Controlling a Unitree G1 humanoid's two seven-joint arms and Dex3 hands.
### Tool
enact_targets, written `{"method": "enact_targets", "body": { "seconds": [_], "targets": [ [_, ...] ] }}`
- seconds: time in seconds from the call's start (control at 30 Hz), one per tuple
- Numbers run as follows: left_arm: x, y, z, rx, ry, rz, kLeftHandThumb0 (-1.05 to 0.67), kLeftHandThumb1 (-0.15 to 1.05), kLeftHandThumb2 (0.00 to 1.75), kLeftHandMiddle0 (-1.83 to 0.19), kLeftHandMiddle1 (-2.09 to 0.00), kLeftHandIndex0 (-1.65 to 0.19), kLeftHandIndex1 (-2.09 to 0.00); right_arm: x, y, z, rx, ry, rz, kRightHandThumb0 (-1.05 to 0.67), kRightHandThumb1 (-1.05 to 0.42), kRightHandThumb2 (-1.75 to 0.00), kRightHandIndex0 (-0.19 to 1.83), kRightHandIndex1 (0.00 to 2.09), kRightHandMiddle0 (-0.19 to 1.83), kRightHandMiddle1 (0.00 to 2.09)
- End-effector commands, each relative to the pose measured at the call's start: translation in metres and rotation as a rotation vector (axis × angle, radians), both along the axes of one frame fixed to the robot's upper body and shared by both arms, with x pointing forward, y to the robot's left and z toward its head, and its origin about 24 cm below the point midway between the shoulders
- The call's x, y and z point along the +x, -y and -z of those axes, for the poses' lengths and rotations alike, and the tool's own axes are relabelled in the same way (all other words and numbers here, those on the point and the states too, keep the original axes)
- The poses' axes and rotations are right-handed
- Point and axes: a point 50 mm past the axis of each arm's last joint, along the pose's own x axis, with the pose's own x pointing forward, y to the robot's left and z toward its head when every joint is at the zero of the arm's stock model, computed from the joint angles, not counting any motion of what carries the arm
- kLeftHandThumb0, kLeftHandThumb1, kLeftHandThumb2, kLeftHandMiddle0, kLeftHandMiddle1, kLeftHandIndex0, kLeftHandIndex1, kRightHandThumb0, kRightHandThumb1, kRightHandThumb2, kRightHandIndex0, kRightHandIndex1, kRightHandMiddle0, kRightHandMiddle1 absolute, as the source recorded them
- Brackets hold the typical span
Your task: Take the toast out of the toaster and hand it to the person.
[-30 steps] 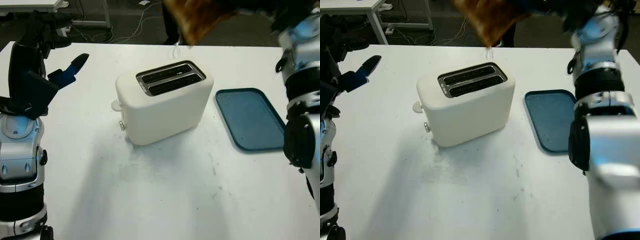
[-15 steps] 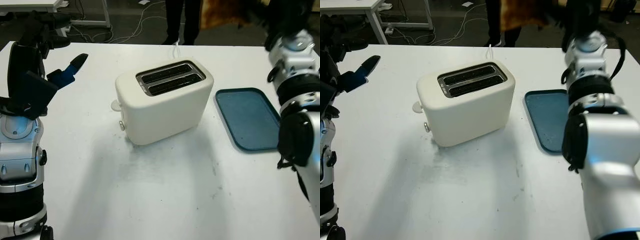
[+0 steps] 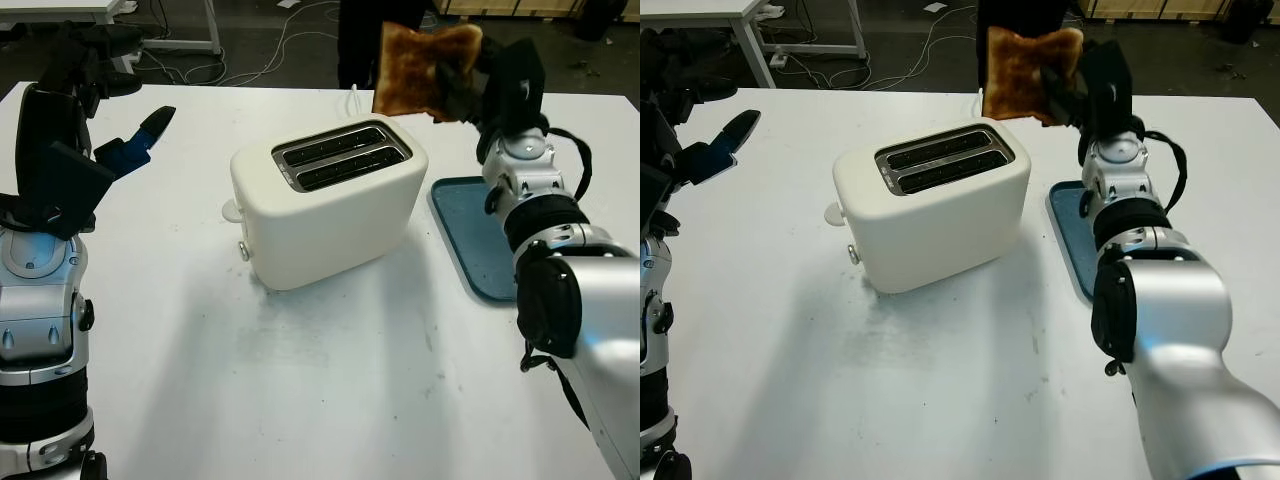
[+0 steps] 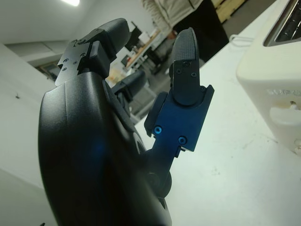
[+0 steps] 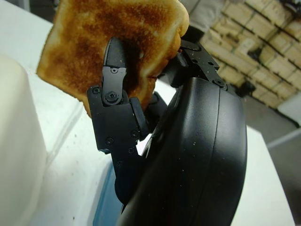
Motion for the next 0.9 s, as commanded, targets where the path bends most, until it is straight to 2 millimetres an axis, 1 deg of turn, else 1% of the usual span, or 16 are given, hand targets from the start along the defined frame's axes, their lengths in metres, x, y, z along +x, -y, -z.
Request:
{"method": "enact_targets", "body": {
  "seconds": [0.0,0.07,0.23,0.3,0.37,0.47,0.6,0.87],
  "targets": [
    [0.0,0.0,-0.001,0.006,0.006,0.008,-0.39,0.74,0.49,0.0,-1.16,-0.07,-0.89,-0.002,0.0,0.01,-0.002,-0.033,0.026,-0.15,-0.92,-0.42,0.71,1.75,0.36,1.75],
    [0.0,0.0,-0.001,-0.001,0.001,0.013,-0.4,0.74,0.49,0.0,-1.16,-0.07,-0.9,-0.003,0.001,0.014,0.002,-0.034,0.043,-0.13,-0.92,-0.42,0.7,1.75,0.33,1.75],
    [0.0,0.001,-0.001,-0.002,-0.005,0.013,-0.38,0.74,0.5,0.0,-1.16,-0.07,-0.9,-0.004,0.003,0.018,-0.024,-0.037,0.117,-0.15,-0.92,-0.38,0.75,1.75,0.42,1.75],
    [0.001,0.001,0.0,-0.003,-0.002,0.018,-0.38,0.74,0.5,0.0,-1.16,-0.07,-0.9,-0.005,0.004,0.02,-0.033,-0.046,0.13,-0.14,-0.92,-0.39,0.73,1.75,0.41,1.75],
    [0.001,0.002,0.0,0.0,0.001,0.017,-0.39,0.74,0.51,0.0,-1.17,-0.07,-0.9,-0.006,0.004,0.022,-0.034,-0.05,0.132,-0.16,-0.92,-0.39,0.73,1.75,0.42,1.75],
    [0.0,0.001,-0.001,0.001,-0.003,0.01,-0.39,0.73,0.52,0.0,-1.17,-0.07,-0.91,-0.006,0.002,0.026,-0.009,-0.058,0.118,-0.14,-0.92,-0.37,0.73,1.75,0.42,1.75],
    [0.0,0.001,0.001,0.0,0.0,0.003,-0.38,0.72,0.54,0.0,-1.17,-0.08,-0.91,-0.007,0.0,0.03,0.008,-0.08,0.106,-0.17,-0.92,-0.37,0.76,1.75,0.44,1.75],
    [-0.001,0.0,0.001,-0.011,-0.006,0.007,-0.37,0.71,0.56,0.0,-1.16,-0.07,-0.91,-0.006,-0.003,0.029,0.017,-0.076,0.099,-0.16,-0.92,-0.37,0.76,1.75,0.45,1.75]
  ]
}}
